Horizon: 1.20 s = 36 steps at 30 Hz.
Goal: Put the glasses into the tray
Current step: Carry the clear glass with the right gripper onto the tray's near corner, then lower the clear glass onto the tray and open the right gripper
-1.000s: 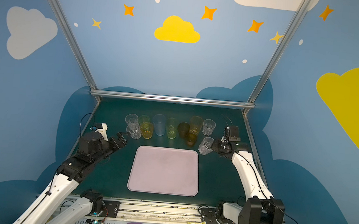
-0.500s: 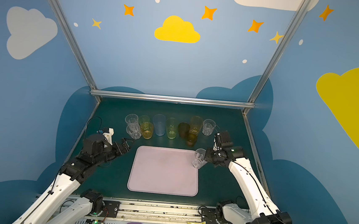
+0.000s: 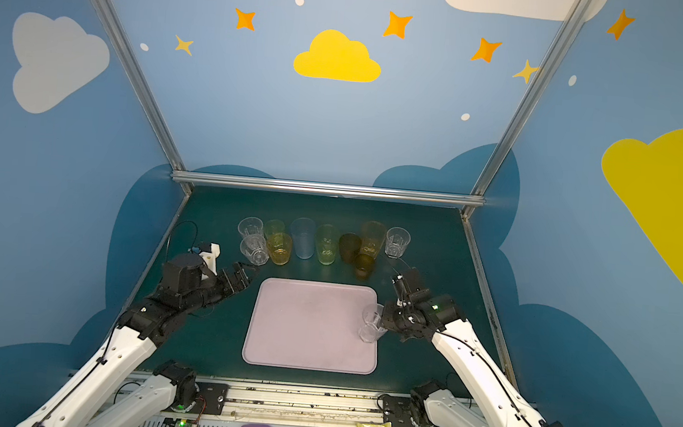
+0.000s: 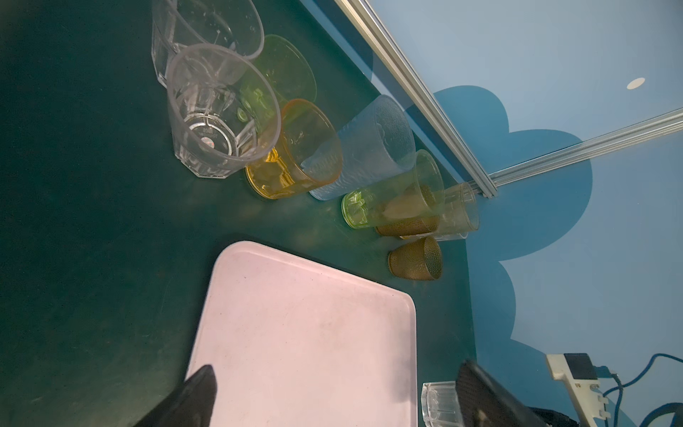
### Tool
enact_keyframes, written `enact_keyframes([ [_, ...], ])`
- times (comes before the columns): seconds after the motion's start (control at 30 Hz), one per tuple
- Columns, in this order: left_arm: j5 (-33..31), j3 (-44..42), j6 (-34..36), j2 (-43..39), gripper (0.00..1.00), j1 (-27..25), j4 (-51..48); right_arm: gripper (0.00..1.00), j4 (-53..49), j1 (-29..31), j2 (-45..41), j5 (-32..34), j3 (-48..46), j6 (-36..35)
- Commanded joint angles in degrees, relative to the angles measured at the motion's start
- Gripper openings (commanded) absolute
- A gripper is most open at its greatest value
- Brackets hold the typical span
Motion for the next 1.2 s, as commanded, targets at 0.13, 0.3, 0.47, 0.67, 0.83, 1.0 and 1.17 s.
enact_keyframes([
  [0.13,0.28,-0.66,-0.03,0.29,1.00,-0.17,1.59,0.00,-0.44,5.13,-2.90,0.74,-2.67,5.90],
  [0.3,0.11,-0.65,-0.01,0.60,1.00,-0.17,1.45,0.00,-1.34,7.71,-4.90,2.19,-4.66,9.16],
  [0.47,0.10,-1.00,-0.52,0.81,1.00,-0.17,1.97,0.00,0.06,10.35,-5.32,2.55,-6.52,11.58],
  [0.67,0.08,-1.00,-0.47,1.00,1.00,-0.14,1.84,0.00,1.11,12.48,-4.48,4.15,-7.77,13.02],
  [0.83,-0.15,-1.43,-0.56,0.90,1.00,-0.17,1.84,0.00,2.97,12.72,-4.24,3.59,-9.17,13.66],
  [1.0,-0.33,-1.88,-0.54,0.71,1.00,-0.17,1.66,0.00,4.44,12.76,-3.62,3.06,-10.34,14.09],
  [1.17,-0.67,-2.13,-0.15,0.47,1.00,-0.12,1.47,0.08,4.66,12.76,-2.99,3.29,-9.66,13.35],
])
